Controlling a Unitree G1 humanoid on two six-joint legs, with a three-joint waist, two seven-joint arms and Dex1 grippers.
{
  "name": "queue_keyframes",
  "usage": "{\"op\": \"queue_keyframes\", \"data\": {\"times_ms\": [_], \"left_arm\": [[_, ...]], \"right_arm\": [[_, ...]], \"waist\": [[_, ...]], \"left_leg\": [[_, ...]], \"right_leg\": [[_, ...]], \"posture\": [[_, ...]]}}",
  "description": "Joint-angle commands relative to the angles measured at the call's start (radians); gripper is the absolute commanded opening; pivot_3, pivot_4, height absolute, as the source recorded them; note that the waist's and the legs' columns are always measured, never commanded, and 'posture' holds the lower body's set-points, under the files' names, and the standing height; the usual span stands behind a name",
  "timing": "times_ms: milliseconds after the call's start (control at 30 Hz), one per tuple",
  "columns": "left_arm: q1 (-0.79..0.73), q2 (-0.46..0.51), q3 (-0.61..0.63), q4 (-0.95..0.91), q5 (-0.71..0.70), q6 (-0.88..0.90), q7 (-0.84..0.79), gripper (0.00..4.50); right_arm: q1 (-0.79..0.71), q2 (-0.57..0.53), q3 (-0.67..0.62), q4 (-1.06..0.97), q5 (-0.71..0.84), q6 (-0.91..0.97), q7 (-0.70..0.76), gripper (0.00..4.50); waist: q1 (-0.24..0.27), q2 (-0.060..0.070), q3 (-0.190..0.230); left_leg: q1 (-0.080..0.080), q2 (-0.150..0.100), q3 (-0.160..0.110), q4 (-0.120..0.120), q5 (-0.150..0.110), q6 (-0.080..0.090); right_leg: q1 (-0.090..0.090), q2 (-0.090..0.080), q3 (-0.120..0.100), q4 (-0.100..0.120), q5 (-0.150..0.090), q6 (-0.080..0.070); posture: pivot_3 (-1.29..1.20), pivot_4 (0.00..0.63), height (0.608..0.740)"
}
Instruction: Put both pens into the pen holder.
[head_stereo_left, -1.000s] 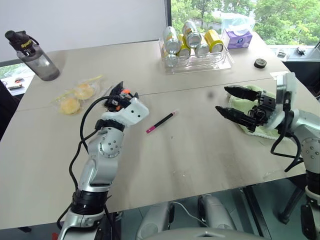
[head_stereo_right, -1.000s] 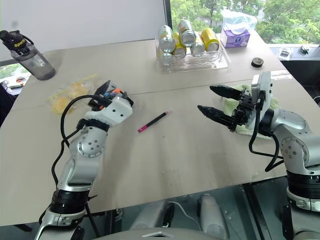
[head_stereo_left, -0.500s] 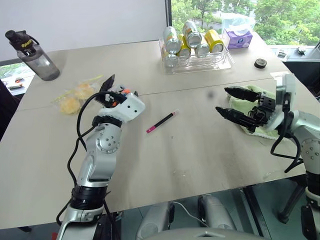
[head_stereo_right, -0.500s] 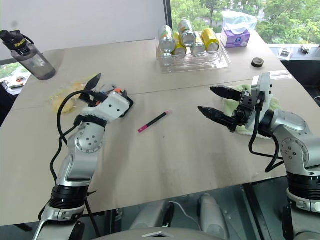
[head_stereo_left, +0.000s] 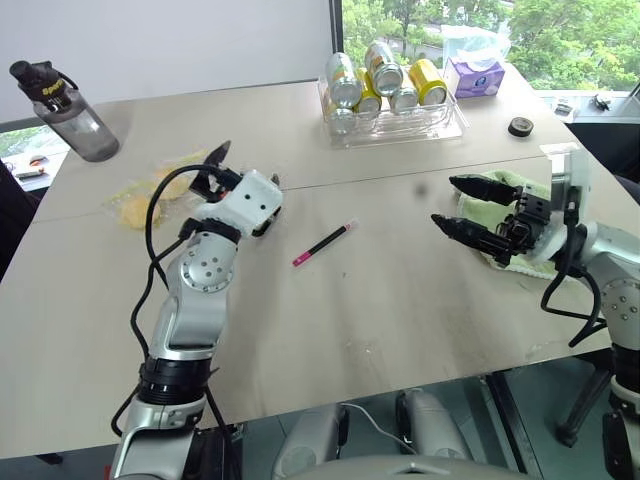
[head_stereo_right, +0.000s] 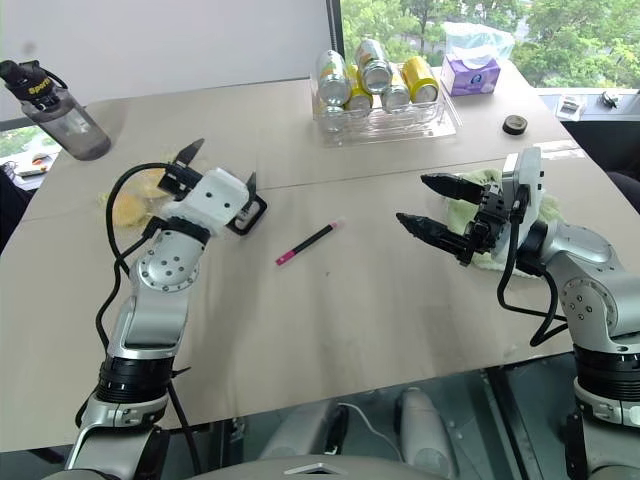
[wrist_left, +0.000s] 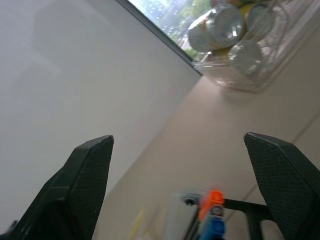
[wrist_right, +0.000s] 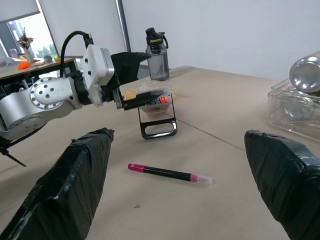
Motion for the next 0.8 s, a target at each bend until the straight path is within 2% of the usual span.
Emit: {"op": "queue_keyframes", "data": {"times_ms": [33,200,433,800], "left_arm": [[0.005,-0.022,-0.039,-0.065,-0.073,0.016,-0.078,4.39],[0.017,-0.047,-0.070,-0.084,-0.171,0.155,-0.192,4.39],[0.049,-0.024,-0.112,-0.089,-0.196,0.238,-0.252,4.39],[0.049,0.004,-0.132,-0.112,-0.240,0.477,-0.319,4.39]], "right_arm": [[0.008,-0.005,-0.013,-0.037,0.012,-0.016,0.002,4.50],[0.024,-0.018,-0.007,-0.047,0.005,-0.012,0.009,4.50],[0.048,-0.045,0.006,-0.058,-0.015,-0.017,0.024,4.50],[0.062,-0.050,0.025,-0.062,-0.042,-0.027,0.032,4.50]], "waist": [[0.000,0.000,0.000],[-0.001,0.000,0.000],[-0.002,0.000,0.000],[-0.001,0.000,0.000]], "left_leg": [[0.000,0.000,0.000,0.000,0.000,0.000],[0.000,0.000,0.000,0.000,0.000,0.000],[0.000,0.000,0.000,0.000,0.000,0.000],[0.000,0.000,0.000,0.000,0.000,0.000]], "right_leg": [[0.000,0.000,0.000,0.000,0.000,0.000],[0.000,0.000,0.000,0.000,0.000,0.000],[0.000,0.000,0.000,0.000,0.000,0.000],[0.000,0.000,0.000,0.000,0.000,0.000]], "posture": [[0.00,0.150,0.739],[0.00,0.150,0.739],[0.00,0.150,0.739],[0.00,0.150,0.739]]}}
